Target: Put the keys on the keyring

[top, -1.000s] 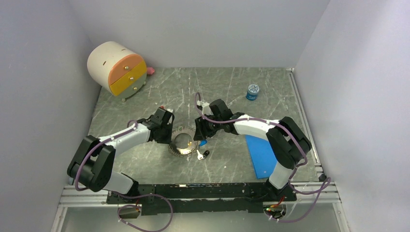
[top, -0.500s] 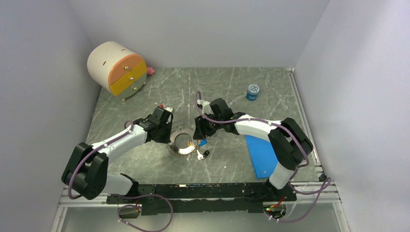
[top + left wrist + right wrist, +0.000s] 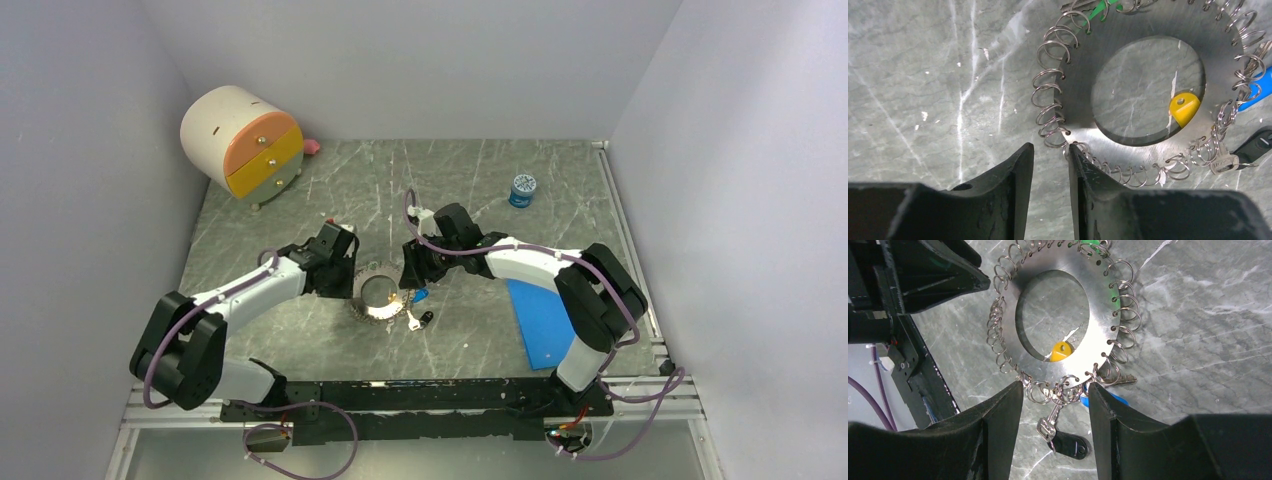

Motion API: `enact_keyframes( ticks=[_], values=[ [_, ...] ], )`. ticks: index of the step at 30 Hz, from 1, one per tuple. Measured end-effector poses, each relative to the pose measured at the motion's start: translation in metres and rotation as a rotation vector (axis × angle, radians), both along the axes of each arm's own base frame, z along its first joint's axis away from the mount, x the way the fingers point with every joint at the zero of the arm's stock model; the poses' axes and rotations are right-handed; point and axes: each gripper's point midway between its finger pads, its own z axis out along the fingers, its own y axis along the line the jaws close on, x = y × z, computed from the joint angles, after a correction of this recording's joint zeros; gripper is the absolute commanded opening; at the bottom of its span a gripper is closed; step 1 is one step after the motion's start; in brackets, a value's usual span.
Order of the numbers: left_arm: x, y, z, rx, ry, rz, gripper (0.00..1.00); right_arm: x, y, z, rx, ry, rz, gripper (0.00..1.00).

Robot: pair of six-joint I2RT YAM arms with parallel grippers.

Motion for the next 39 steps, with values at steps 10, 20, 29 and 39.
enact_keyframes(
  ticks=[10, 20, 29, 39],
  values=[
    [-0.006, -0.003, -0.028, -0.089, 0.078, 0.052, 0.37, 0.0, 0.0, 0.001, 0.001, -0.002, 0.0, 0.55],
    [-0.006, -0.017, -0.026, -0.2, 0.066, 0.051, 0.28, 0.0, 0.0, 0.002, 0.003, -0.004, 0.0, 0.55],
    [-0.008, -0.018, -0.014, -0.228, 0.04, 0.046, 0.21, 0.0, 0.0, 0.001, 0.003, -0.003, 0.0, 0.55],
    [-0.01, -0.013, -0.019, -0.197, 0.051, 0.053, 0.26, -0.001, -0.001, 0.0, 0.001, 0.0, 0.0, 0.55]
  ],
)
